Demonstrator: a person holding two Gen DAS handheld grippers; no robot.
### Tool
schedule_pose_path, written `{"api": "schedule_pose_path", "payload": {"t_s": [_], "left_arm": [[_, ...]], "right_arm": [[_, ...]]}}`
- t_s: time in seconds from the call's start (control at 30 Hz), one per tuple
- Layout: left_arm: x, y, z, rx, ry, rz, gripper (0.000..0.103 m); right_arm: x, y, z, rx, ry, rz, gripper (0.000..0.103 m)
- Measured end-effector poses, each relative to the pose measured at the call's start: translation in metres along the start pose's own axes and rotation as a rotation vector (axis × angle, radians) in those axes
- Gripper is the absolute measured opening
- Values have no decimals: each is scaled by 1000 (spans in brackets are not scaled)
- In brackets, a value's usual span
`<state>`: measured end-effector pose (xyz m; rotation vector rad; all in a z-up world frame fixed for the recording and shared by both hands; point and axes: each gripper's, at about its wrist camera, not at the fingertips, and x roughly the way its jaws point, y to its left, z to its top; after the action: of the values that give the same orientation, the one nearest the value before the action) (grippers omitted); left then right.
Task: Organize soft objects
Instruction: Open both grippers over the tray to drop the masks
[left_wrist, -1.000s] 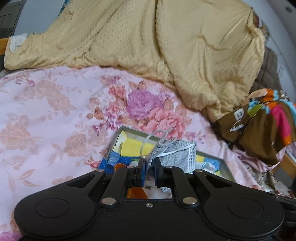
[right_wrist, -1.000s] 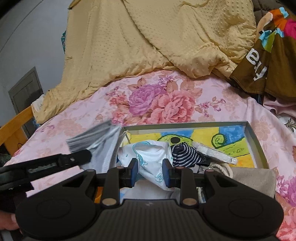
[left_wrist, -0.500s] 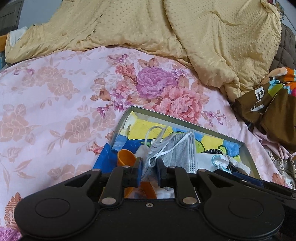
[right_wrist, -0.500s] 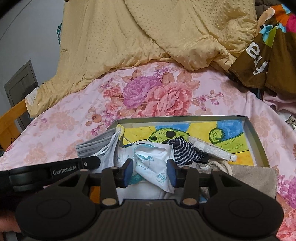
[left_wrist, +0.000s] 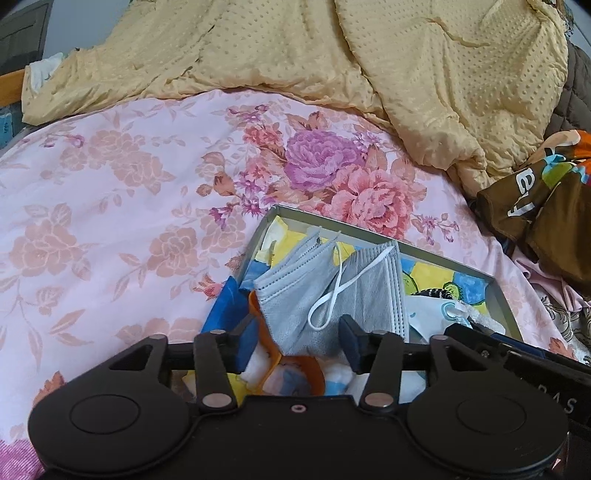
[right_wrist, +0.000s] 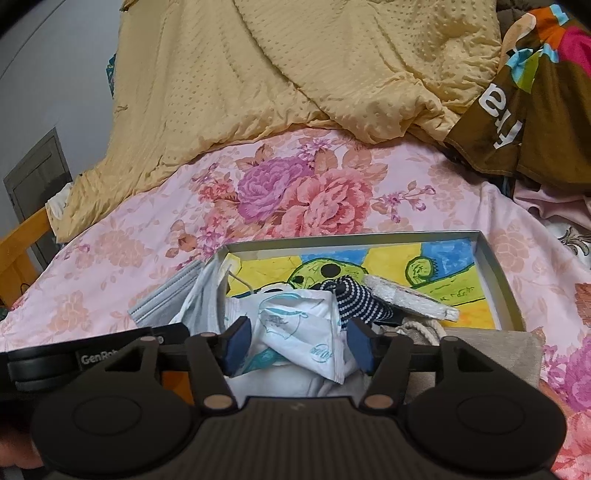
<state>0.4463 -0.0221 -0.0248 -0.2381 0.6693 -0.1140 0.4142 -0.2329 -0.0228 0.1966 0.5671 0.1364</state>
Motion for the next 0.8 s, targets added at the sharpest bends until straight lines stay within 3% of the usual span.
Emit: {"api": "schedule_pose_path", "payload": {"t_s": [0.17,0.33,0.8], "left_arm": [[-17,1,-1,-1,-20,-6,63],[-40,2,-1,0,-39,-2,66],[-134,-2,-8,-4,-140,-11,84]], "right_arm": [[-11,0,2,6,-17,-8,73],[-31,0,4,11,-49,-18,80],[-118,3,2,-26,-150,-45,96]]}}
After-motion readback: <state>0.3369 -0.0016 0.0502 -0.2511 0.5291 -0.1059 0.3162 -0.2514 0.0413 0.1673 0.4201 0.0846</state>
